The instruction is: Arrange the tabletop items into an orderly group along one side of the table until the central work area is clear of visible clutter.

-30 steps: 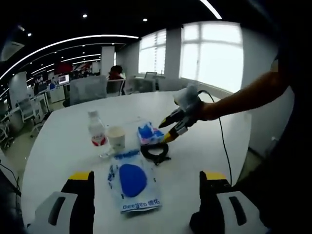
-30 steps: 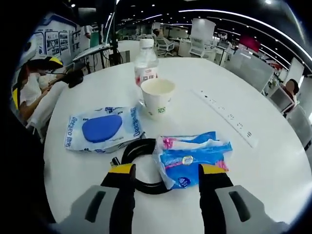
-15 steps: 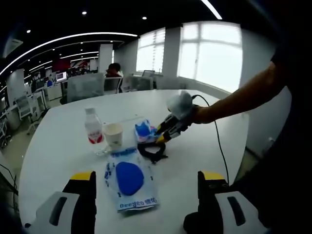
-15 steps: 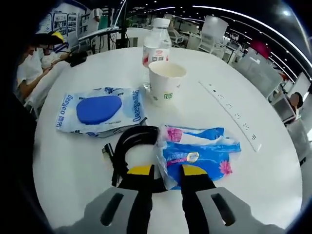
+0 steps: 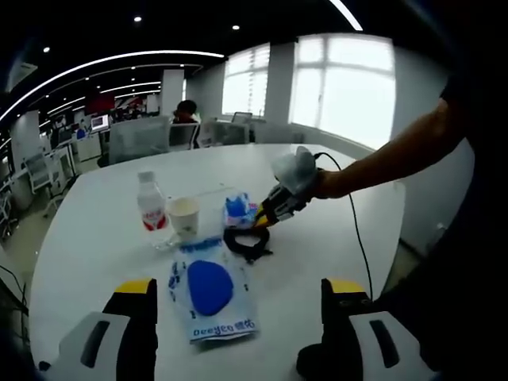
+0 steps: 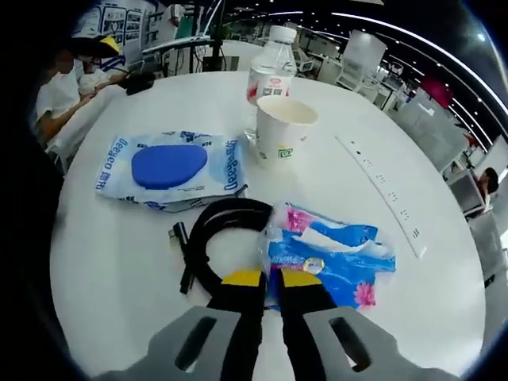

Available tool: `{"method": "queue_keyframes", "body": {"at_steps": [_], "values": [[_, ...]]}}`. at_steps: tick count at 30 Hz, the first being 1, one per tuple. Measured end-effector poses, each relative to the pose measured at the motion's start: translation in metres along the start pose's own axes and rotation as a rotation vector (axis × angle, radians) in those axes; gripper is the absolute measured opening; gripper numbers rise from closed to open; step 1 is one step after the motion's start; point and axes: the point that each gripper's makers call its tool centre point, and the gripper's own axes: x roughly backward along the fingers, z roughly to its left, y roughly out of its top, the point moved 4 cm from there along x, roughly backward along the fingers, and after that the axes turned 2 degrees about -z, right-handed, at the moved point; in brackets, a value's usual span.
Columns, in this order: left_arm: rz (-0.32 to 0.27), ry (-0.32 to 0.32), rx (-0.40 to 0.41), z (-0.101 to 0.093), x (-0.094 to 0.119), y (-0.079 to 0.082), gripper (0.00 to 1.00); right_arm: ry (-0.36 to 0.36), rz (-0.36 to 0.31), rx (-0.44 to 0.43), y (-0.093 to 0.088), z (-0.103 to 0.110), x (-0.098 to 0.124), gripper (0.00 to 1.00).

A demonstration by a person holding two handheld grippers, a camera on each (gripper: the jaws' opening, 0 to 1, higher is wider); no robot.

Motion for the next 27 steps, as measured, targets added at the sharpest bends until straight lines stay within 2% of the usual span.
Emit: {"method": "queue_keyframes", "body": {"at_steps": [7, 14, 18, 24, 27], "values": [[-0.011, -0.002, 0.003, 0.001, -0.001, 0.002, 0.84, -0.015, -0.014, 0.069, 0.005, -0.004, 0.002, 0.00], [0.007, -0.016, -0.006, 0.002, -0.004, 0.002, 0.86, -0.048, -0.028, 0.082, 0.008, -0.010, 0.010, 0.00], [0.019, -0.021, 0.020, 0.003, -0.007, 0.001, 0.89, -0.091, -0.065, 0.078, 0.017, -0.018, 0.022, 0.00], [0.028, -0.041, 0.018, 0.000, -0.012, 0.001, 0.93, -0.156, -0.102, 0.078, 0.026, -0.031, 0.044, 0.00], [0.043, -0.055, 0.004, -0.002, -0.015, 0.001, 0.95, -0.190, -0.109, 0.073, 0.022, -0.040, 0.052, 0.00]]}}
